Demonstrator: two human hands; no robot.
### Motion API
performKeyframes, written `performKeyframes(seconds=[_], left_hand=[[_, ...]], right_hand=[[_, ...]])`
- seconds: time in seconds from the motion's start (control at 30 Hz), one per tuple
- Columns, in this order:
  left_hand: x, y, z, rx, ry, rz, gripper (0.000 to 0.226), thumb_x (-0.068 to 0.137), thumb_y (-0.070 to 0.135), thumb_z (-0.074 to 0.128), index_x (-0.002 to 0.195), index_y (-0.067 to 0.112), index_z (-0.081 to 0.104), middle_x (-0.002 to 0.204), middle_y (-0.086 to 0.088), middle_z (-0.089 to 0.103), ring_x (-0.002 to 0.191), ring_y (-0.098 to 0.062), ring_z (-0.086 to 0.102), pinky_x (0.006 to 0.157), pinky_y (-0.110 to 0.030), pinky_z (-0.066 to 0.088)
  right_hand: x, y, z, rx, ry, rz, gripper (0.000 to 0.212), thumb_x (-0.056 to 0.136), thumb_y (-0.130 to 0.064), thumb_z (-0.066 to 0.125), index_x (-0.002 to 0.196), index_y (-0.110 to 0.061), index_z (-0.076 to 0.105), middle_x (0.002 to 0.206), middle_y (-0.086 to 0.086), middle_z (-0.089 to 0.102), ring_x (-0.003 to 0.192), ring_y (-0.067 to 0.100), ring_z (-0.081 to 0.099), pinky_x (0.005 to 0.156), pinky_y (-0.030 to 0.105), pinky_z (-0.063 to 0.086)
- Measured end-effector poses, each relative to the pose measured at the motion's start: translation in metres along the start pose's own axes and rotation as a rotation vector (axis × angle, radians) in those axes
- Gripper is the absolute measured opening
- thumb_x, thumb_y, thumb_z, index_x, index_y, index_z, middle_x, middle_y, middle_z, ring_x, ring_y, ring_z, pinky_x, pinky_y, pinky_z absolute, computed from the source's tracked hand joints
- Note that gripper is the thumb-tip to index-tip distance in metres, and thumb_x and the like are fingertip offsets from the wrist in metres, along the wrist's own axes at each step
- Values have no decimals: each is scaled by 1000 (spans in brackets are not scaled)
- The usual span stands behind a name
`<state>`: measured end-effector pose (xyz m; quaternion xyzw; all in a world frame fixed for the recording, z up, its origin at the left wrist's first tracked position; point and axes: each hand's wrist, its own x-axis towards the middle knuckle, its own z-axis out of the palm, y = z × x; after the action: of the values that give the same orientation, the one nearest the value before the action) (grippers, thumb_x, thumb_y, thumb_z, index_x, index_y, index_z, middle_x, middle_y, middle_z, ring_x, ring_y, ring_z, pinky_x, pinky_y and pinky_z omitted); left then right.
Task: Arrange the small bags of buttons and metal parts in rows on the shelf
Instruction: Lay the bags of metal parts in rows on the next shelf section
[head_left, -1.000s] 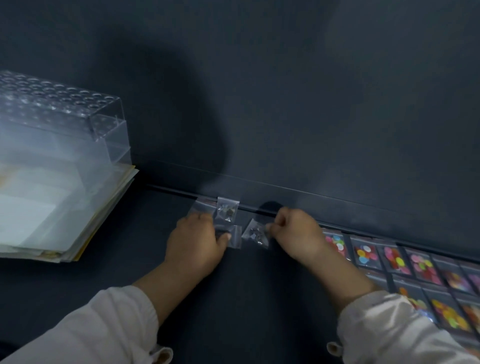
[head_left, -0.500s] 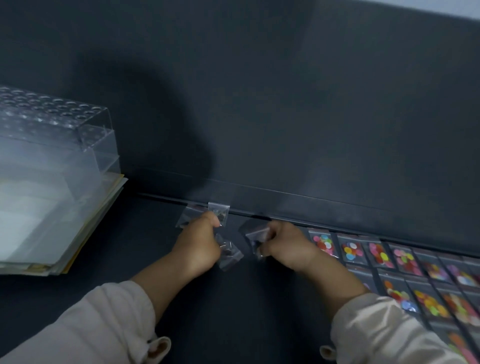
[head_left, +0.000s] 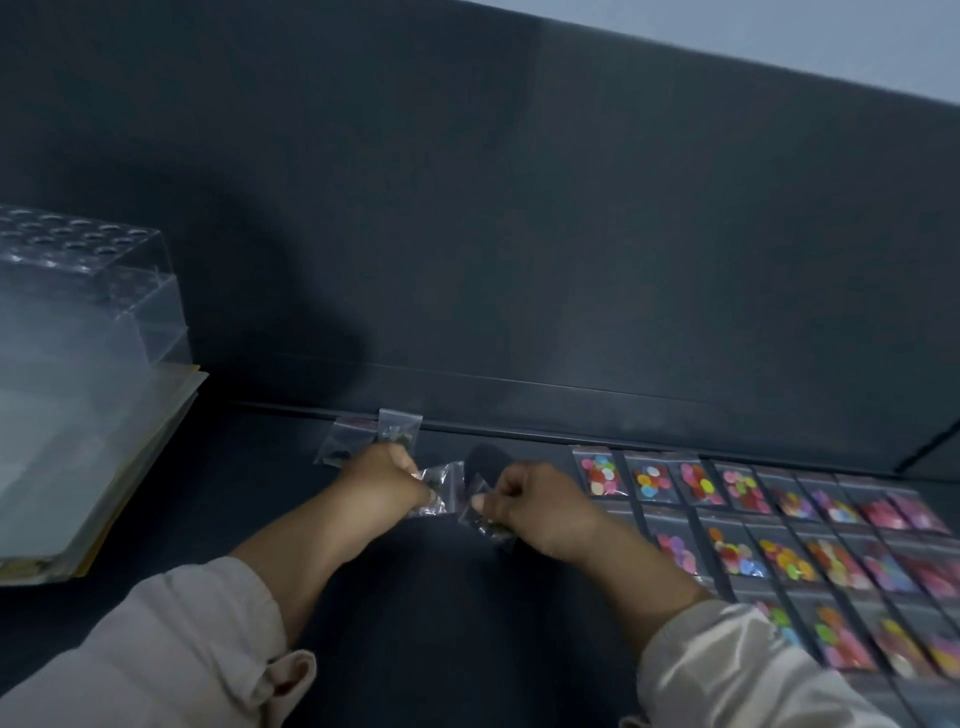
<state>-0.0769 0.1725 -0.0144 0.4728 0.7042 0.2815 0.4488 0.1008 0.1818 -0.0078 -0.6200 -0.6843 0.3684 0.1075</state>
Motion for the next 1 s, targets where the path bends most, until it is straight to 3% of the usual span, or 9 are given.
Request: performKeyframes(seconds=[0.1, 0.23, 0.43, 0.63, 0.73, 0.9, 1.0], left_hand=[[-2, 2, 4, -121, -29, -39, 16, 78, 2, 68, 81, 12, 56, 74, -8, 62, 61, -15, 54, 54, -22, 42], [-7, 9, 11, -361, -125, -114, 20, 80, -5, 63, 89, 12, 59, 74, -9, 65, 63, -17, 61, 59, -27, 50], [-26, 31, 34, -435, -228, -80, 8, 87, 8, 63, 93, 12, 62, 82, -9, 67, 68, -19, 61, 61, -29, 52], [-60, 61, 70, -354, -309, 45, 7, 90, 16, 59, 95, 18, 64, 82, -5, 69, 58, -15, 63, 63, -27, 51], [-81, 75, 96, -259, -307, 194, 10, 91, 13, 59, 82, 16, 65, 72, -1, 64, 58, -12, 56, 62, -26, 47], [-128, 100, 154, -153, -347, 357, 15, 92, 17, 58, 83, 8, 66, 90, -18, 70, 72, -19, 57, 74, -35, 54], [-162, 112, 194, -137, -398, 360, 15, 92, 15, 57, 81, 9, 65, 98, -24, 68, 66, -20, 56, 77, -45, 55]], right_hand=[[-2, 2, 6, 24, 82, -14, 22, 85, -18, 61, 65, -19, 53, 64, -2, 56, 63, 15, 54, 59, 26, 44], [-15, 5, 1, 465, 91, 73, 23, 82, 6, 56, 74, -15, 61, 67, 2, 61, 60, 12, 54, 56, 25, 47], [-44, 25, -21, 695, 97, 166, 14, 88, -2, 55, 82, -14, 59, 64, 3, 55, 55, 12, 48, 54, 24, 43], [-86, 51, -47, 745, 242, 74, 20, 91, -6, 56, 72, -14, 55, 60, 2, 55, 50, 10, 47, 46, 19, 40], [-115, 74, -62, 686, 341, 14, 25, 88, -4, 58, 67, -15, 53, 59, 2, 54, 50, 8, 46, 48, 18, 39], [-180, 120, -95, 593, 495, -23, 24, 87, -4, 61, 67, -13, 52, 59, -2, 54, 51, 5, 46, 50, 15, 39], [-222, 156, -114, 640, 580, 22, 26, 90, -6, 57, 67, -16, 49, 59, 2, 49, 56, 15, 44, 53, 24, 37]])
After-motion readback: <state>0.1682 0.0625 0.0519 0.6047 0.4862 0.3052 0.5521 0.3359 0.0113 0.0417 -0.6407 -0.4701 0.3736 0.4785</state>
